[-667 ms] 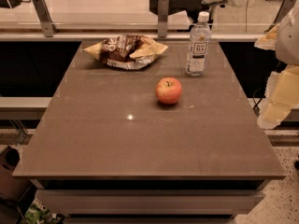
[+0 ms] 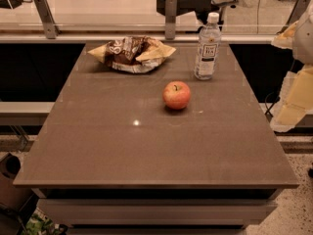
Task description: Pick blue plastic bottle
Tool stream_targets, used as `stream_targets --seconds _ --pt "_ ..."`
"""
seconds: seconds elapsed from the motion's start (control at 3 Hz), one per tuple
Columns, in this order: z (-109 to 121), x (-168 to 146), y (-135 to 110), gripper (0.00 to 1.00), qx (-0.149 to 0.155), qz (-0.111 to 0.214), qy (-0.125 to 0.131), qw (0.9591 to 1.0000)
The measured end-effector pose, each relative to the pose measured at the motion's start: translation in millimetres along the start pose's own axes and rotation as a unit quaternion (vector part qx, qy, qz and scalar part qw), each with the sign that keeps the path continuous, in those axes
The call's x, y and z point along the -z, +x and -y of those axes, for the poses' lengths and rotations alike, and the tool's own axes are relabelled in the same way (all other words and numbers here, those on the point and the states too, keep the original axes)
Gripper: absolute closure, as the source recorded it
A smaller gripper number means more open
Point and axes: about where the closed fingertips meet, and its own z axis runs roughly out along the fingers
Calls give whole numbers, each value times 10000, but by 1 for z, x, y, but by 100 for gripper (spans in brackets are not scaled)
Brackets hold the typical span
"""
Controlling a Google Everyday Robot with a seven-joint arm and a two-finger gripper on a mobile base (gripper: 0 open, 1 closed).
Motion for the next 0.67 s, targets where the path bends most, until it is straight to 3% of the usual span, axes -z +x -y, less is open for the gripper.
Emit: stream_targets --seconds 0.33,0.67 --pt "22 6 8 0 -427 177 349 9983" --pt "51 13 13 0 -849 540 788 9918"
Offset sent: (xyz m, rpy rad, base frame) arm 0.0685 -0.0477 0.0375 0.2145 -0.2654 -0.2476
